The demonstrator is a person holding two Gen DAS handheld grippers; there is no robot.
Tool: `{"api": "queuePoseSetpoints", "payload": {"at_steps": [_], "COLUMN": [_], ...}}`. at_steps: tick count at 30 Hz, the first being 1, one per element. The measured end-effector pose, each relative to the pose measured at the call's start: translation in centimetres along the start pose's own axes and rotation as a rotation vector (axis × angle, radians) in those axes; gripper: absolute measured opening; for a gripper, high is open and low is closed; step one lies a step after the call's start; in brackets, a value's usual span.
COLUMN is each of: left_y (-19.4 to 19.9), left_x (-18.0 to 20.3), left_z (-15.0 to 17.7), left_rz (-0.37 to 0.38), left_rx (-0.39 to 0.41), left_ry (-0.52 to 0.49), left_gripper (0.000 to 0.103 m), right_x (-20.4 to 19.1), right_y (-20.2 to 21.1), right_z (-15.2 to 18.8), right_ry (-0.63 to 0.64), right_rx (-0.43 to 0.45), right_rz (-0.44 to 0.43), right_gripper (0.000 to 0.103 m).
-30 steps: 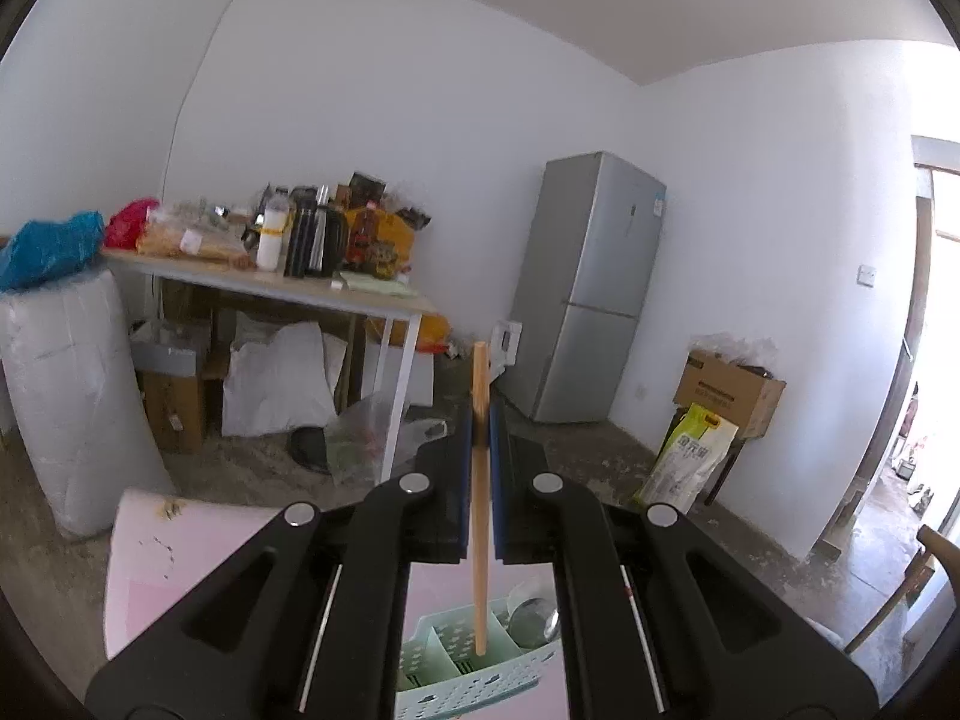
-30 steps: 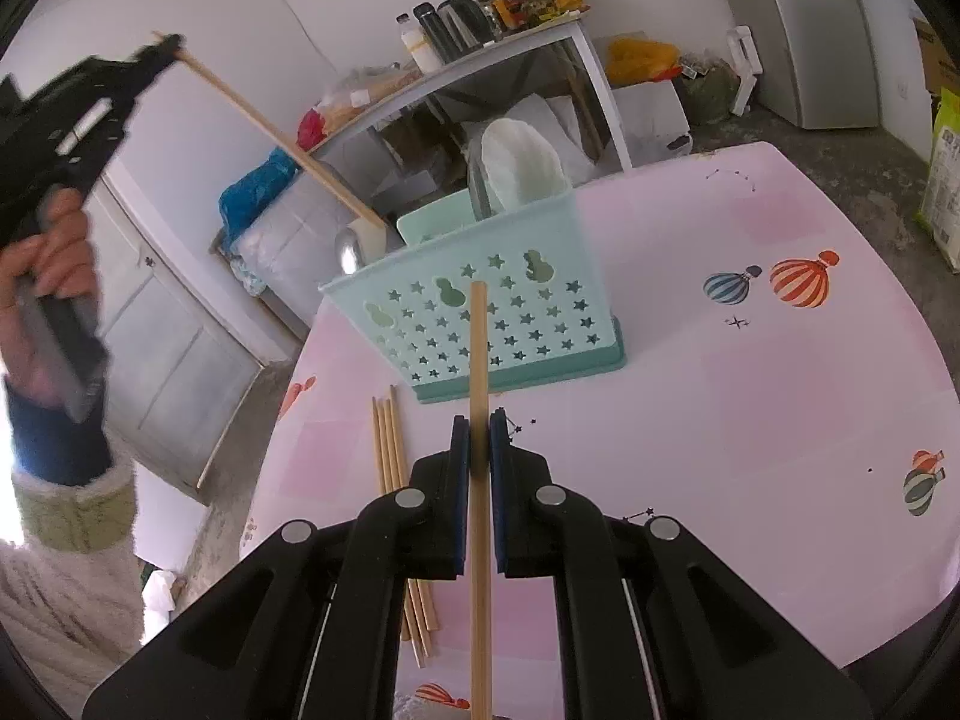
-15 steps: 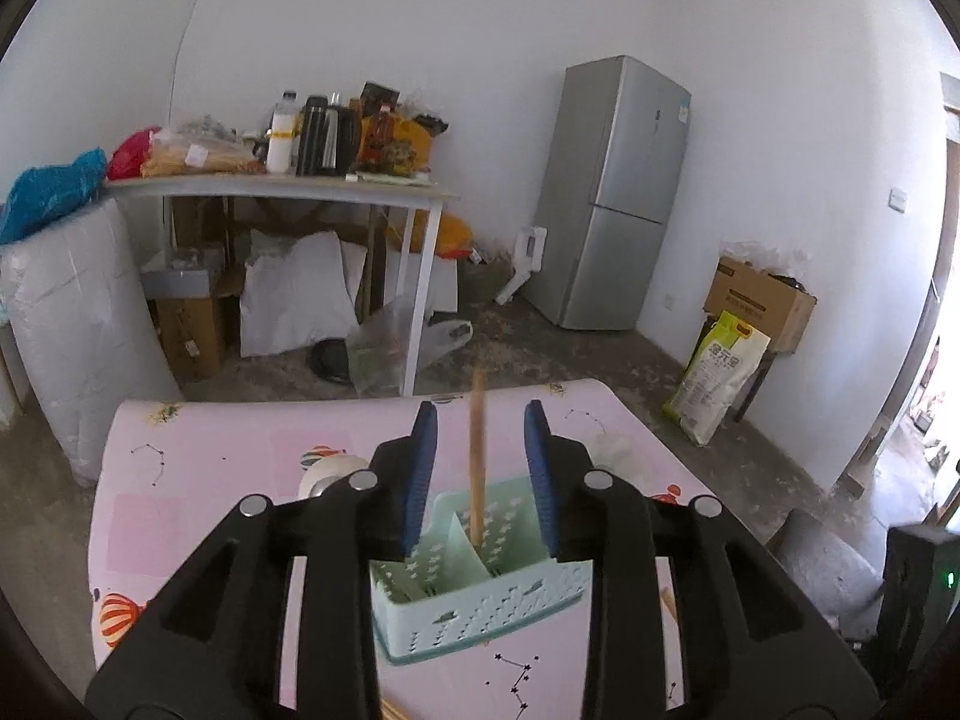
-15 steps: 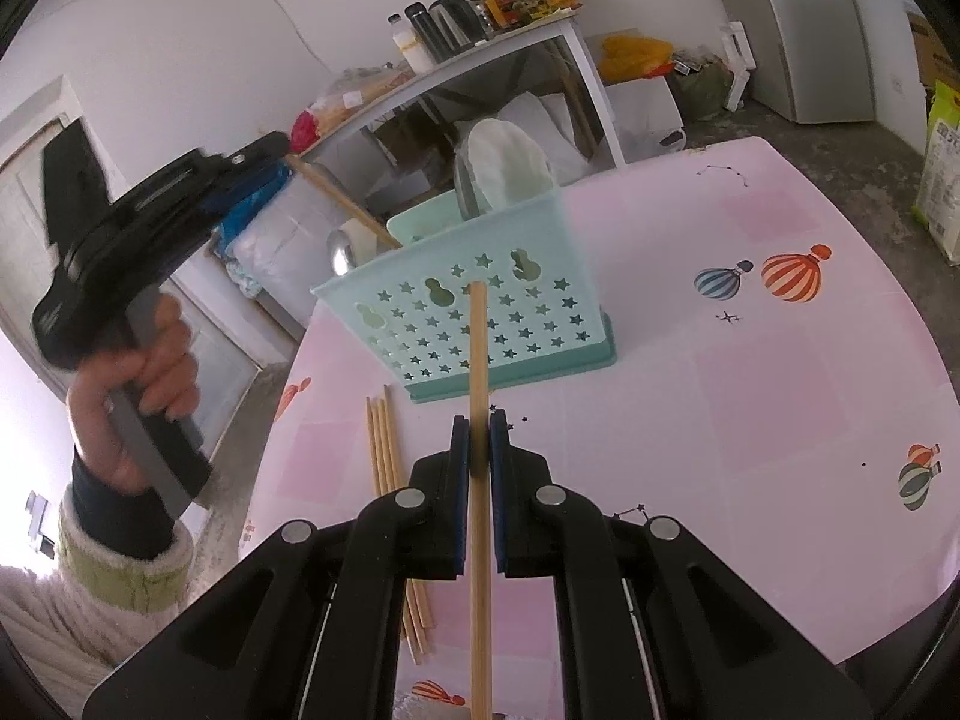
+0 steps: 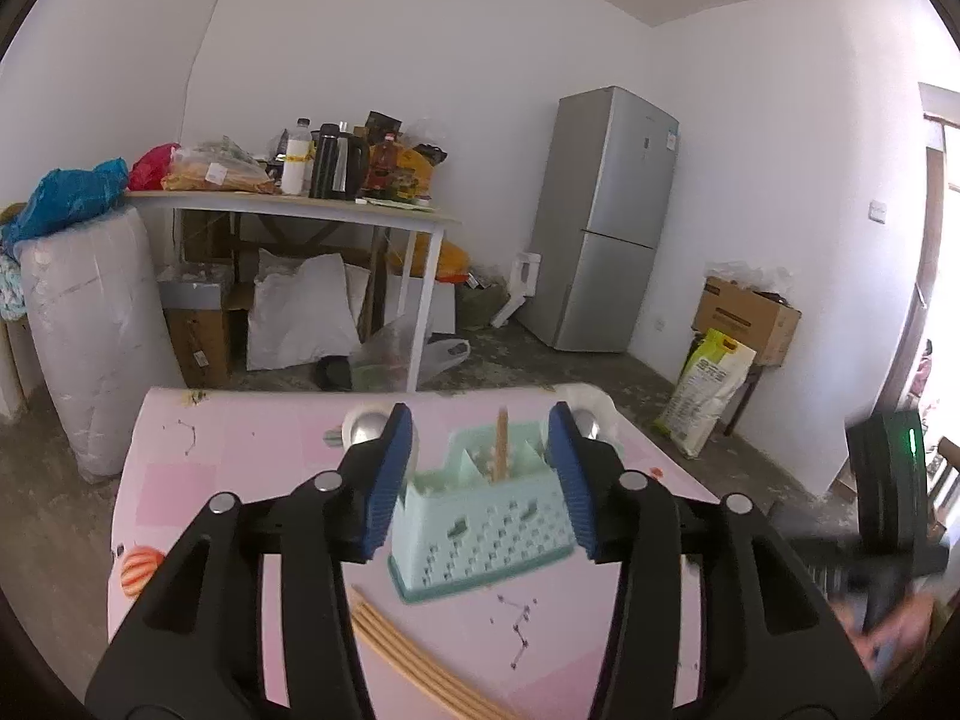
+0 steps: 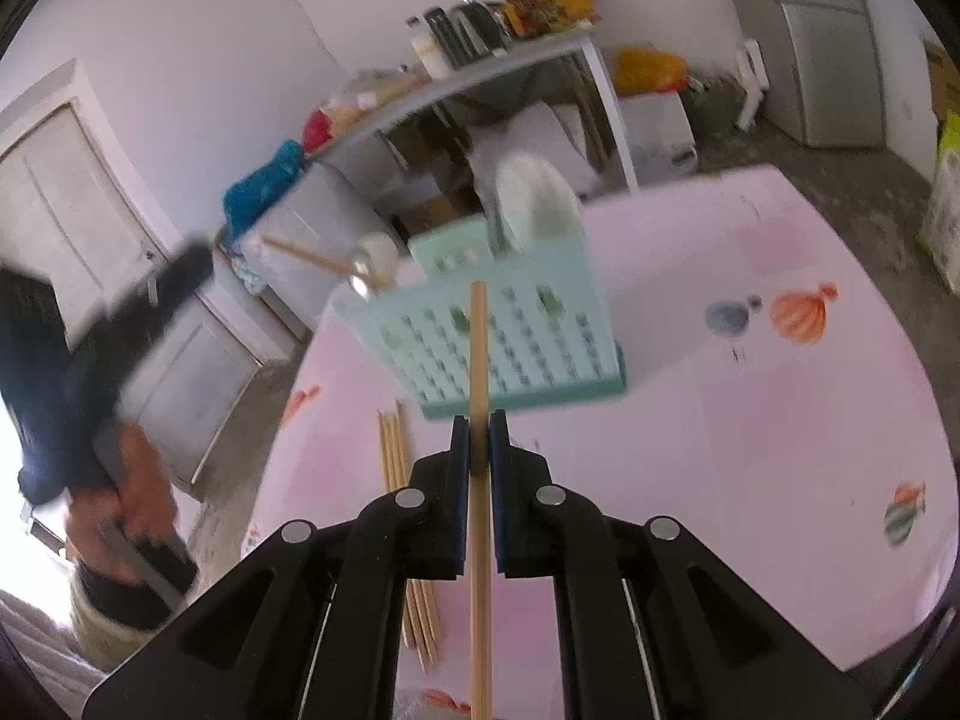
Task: Organize utensils
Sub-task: 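Lower the wooden chopstick into the mint holder and open the left gripper, then lower the wooden chopstick into the mint holder and open the right gripper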
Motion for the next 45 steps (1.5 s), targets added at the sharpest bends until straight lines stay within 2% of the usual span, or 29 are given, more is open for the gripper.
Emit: {"api": "queuePoseSetpoints", "payload": {"at_steps": [4,7,10,14,20,23,28,32,37,45], "left_y": [0.2,-0.4,-0.3,-0.3,-0.2,-0.3,-0.5,-0.6,-1.0,-1.7], "left_x": [-0.1,-0.8,-1.3,-2.2,-3.7,-4.0,-4.7,-5.2,-5.3,-5.1], "left_z": [2.8,5.3,6.9,7.7,7.6,7.8,7.8,7.8,8.1,8.8], "left_rz": [-0.007,-0.004,-0.012,-0.040,-0.079,-0.092,-0.113,-0.125,-0.124,-0.121], "left_rx": [-0.058,-0.149,-0.191,-0.207,-0.199,-0.202,-0.205,-0.209,-0.217,-0.250], "left_ry": [-0.024,0.011,0.036,0.047,0.066,0.068,0.074,0.088,0.087,0.089], "left_gripper": [0.049,0.049,0.049,0.049,0.049,0.049,0.049,0.049,0.049,0.049], "right_x": [-1.4,-2.4,-3.3,-4.2,-4.9,-4.6,-3.7,-3.4,-2.6,-1.3], "right_y": [0.1,0.1,-0.1,-0.9,-2.9,-4.7,-7.4,-9.1,-9.8,-7.9], "right_z": [-3.0,-5.8,-8.8,-12.2,-15.0,-15.9,-16.3,-15.7,-12.9,-9.0], "right_ry": [0.050,0.085,0.112,0.142,0.164,0.182,0.182,0.195,0.237,0.301], "right_rx": [0.069,0.152,0.261,0.398,0.536,0.593,0.615,0.588,0.531,0.407], "right_rz": [-0.035,-0.069,-0.120,-0.164,-0.146,-0.093,-0.037,0.005,0.050,0.110], "right_gripper": [0.007,0.007,0.007,0.007,0.007,0.007,0.007,0.007,0.007,0.008]}}
Point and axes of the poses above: each gripper's, at about its wrist camera, not at the fingertips, and y roughly against the way its jaws point, x to its right, z to its underside, the point moved 2 cm from there along -y, roughly the way its jaws point, and after that the axes turned 12 degrees about -z, right-handed, at the moved point
